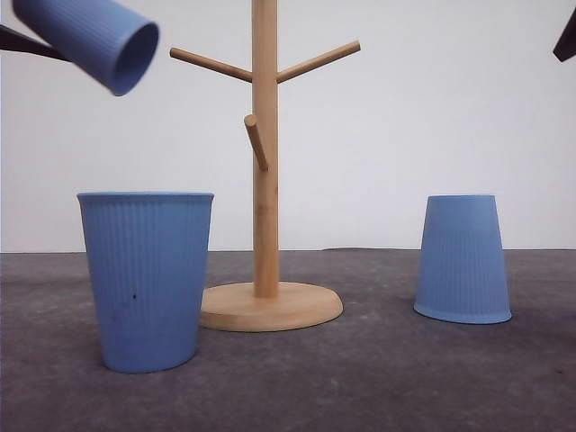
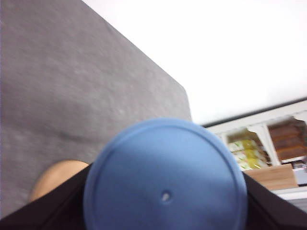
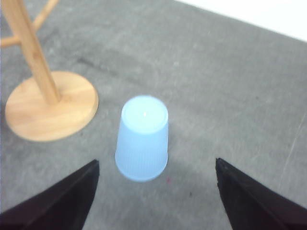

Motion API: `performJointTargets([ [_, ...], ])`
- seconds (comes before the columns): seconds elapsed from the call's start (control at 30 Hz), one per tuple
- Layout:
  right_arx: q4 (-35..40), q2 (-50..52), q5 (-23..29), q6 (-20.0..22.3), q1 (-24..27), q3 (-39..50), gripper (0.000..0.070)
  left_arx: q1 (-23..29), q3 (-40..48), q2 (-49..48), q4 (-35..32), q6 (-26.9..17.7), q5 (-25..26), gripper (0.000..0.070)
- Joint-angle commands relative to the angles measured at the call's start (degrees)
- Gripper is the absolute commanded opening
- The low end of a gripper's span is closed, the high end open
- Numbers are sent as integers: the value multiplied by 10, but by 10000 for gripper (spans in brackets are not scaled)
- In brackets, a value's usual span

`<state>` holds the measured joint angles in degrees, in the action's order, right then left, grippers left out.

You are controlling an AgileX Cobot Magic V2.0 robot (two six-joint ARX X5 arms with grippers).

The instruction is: Place three cups

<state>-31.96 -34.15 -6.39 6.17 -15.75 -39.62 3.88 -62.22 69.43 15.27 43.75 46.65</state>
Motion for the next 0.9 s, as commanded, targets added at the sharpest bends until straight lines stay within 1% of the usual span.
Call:
performJointTargets([
  [0.0,9,-2,0,-2,-3,-6,492,-9,-12,11,-15,31,2,393],
  [0.3,17,-2,-2,-2,-3,-6,492,-77,-12,42,-47,48,-51,393],
  [0.43,18,-2,-2,-2,-3,-6,492,-103,-12,55,-53,48,-76,394],
  [0.57,18,-2,-13,-3,-3,-6,492,-121,-12,72,-75,55,-83,394],
  [0.67,19,-2,-13,-12,-3,-6,492,-135,-12,84,-78,57,-95,395],
  [0.77,19,-2,-14,-13,-3,-6,492,-144,-12,98,-78,56,-94,416],
  [0.87,19,-2,-17,-13,-3,-6,492,-151,-12,111,-77,56,-94,467],
])
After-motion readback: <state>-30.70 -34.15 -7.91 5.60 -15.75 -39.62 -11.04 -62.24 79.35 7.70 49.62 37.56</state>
